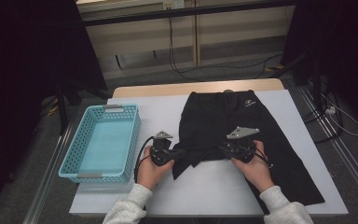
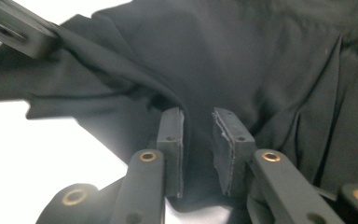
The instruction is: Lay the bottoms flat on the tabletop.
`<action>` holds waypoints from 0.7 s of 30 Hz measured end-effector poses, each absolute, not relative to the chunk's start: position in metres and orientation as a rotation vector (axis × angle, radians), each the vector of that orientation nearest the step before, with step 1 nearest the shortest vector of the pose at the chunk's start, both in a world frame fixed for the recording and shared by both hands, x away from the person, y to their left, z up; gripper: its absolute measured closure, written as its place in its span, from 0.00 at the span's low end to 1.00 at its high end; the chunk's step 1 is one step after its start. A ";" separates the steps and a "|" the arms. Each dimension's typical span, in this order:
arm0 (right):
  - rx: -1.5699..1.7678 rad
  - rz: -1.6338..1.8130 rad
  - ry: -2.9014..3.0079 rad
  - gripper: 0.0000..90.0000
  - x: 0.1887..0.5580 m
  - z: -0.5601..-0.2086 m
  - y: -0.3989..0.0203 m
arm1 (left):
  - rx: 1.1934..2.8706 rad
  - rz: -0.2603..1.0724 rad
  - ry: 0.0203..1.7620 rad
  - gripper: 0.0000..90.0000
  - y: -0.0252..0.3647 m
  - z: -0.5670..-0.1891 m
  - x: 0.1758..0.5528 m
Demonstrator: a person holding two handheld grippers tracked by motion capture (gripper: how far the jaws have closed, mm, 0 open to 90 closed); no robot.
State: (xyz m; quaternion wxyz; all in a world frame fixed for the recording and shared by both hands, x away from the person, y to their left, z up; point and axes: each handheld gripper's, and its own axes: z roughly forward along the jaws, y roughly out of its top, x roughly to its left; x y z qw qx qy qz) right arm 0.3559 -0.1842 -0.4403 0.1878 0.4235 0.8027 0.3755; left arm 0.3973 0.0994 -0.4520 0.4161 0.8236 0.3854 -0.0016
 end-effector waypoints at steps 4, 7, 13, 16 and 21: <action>1.119 1.086 2.285 0.75 0.345 -0.434 -0.174 | 2.077 0.006 0.973 0.96 0.098 -0.454 0.396; 1.057 1.076 2.312 0.73 0.340 -0.433 -0.163 | 2.085 0.007 0.965 0.96 0.096 -0.454 0.395; 0.958 1.161 2.427 0.73 0.336 -0.439 -0.135 | 2.079 -0.018 0.968 0.96 0.097 -0.456 0.396; 0.933 1.169 2.460 0.70 0.337 -0.444 -0.122 | 2.076 -0.008 0.972 0.96 0.097 -0.456 0.396; 0.922 1.154 2.490 0.64 0.346 -0.455 -0.105 | 2.075 -0.025 0.978 0.94 0.100 -0.456 0.396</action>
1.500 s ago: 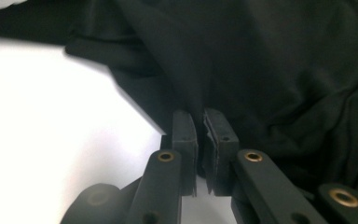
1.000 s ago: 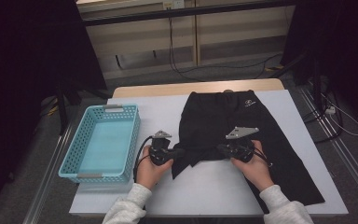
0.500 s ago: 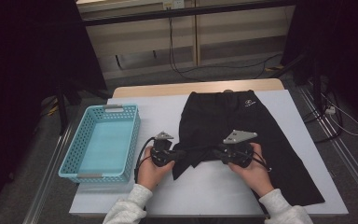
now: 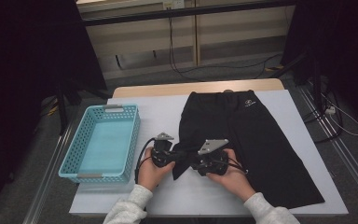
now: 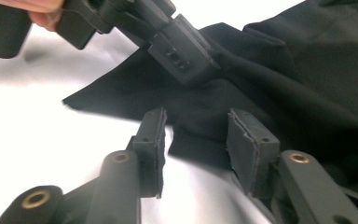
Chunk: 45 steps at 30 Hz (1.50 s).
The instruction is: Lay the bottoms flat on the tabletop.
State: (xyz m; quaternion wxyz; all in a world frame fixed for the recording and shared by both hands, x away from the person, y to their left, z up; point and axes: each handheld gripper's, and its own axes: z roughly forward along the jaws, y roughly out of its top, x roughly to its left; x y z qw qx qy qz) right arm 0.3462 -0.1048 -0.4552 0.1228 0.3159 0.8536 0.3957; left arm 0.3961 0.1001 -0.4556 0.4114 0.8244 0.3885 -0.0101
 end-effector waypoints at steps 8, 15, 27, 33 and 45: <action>0.902 1.124 2.541 0.98 0.347 -0.457 -0.104 | 2.004 -0.046 1.012 0.74 0.108 -0.448 0.395; 0.880 1.088 2.591 0.98 0.336 -0.451 -0.110 | 1.990 0.046 0.966 0.56 0.113 -0.433 0.390; 0.965 1.190 2.557 0.98 0.300 -0.436 -0.160 | 2.027 0.103 0.962 0.36 0.123 -0.431 0.379; 0.969 1.149 2.573 0.98 0.277 -0.437 -0.173 | 2.085 0.090 0.940 0.34 0.120 -0.435 0.366; 0.995 1.155 2.548 0.98 0.269 -0.438 -0.182 | 2.170 0.115 0.956 0.38 0.128 -0.445 0.353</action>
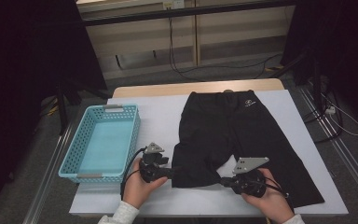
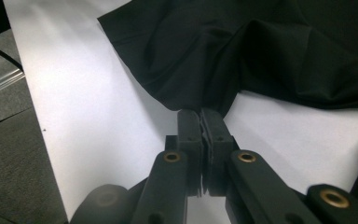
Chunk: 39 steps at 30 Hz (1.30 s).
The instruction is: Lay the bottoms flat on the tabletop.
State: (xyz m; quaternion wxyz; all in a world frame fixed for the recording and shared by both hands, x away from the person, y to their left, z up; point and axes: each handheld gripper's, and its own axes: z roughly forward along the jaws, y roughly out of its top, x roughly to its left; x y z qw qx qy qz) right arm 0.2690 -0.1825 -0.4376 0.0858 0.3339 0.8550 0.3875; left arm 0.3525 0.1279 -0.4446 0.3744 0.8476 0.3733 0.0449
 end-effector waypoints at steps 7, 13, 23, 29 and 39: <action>1.016 1.174 2.519 0.98 0.272 -0.436 -0.188 | 2.173 0.130 0.972 0.56 0.126 -0.448 0.353; 1.038 1.198 2.473 0.98 0.274 -0.430 -0.194 | 2.186 0.131 0.990 0.74 0.117 -0.447 0.352; 1.087 1.193 2.438 0.98 0.279 -0.431 -0.206 | 2.182 0.123 0.998 0.85 0.109 -0.448 0.353; 1.067 1.176 2.455 0.98 0.279 -0.432 -0.202 | 2.217 0.159 0.957 0.85 0.103 -0.448 0.350; 1.068 1.157 2.461 0.98 0.279 -0.434 -0.203 | 2.214 0.108 0.939 0.99 0.091 -0.448 0.346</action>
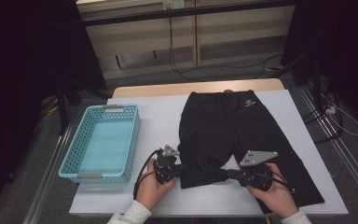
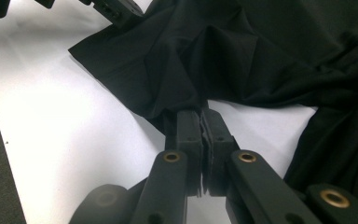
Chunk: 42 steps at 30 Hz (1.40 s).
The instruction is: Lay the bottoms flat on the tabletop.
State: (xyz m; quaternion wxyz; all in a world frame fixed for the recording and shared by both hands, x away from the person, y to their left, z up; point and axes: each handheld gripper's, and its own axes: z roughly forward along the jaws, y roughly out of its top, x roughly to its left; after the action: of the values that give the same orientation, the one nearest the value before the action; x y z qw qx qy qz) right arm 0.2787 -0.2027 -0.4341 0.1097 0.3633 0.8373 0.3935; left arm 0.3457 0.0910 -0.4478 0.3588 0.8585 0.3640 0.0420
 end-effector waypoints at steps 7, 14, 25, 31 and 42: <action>1.083 1.179 2.447 0.98 0.277 -0.431 -0.207 | 2.172 -0.019 0.989 0.99 0.107 -0.433 0.350; 1.057 1.205 2.484 0.97 0.267 -0.429 -0.200 | 2.085 -0.076 1.046 1.00 0.133 -0.413 0.351; 1.009 1.163 2.556 0.91 0.256 -0.436 -0.187 | 2.106 -0.068 1.058 1.00 0.134 -0.418 0.352; 1.055 1.171 2.524 0.79 0.273 -0.442 -0.173 | 2.104 -0.076 1.071 0.99 0.134 -0.421 0.355; 1.092 1.099 2.508 0.92 0.297 -0.450 -0.154 | 2.100 -0.071 1.071 0.99 0.135 -0.422 0.355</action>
State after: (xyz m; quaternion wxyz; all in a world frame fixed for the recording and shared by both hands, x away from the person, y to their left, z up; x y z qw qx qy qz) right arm 0.2965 -0.1536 -0.4504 0.0966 0.3686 0.8468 0.3711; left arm 0.3546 0.1354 -0.4216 0.3816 0.8230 0.4199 -0.0277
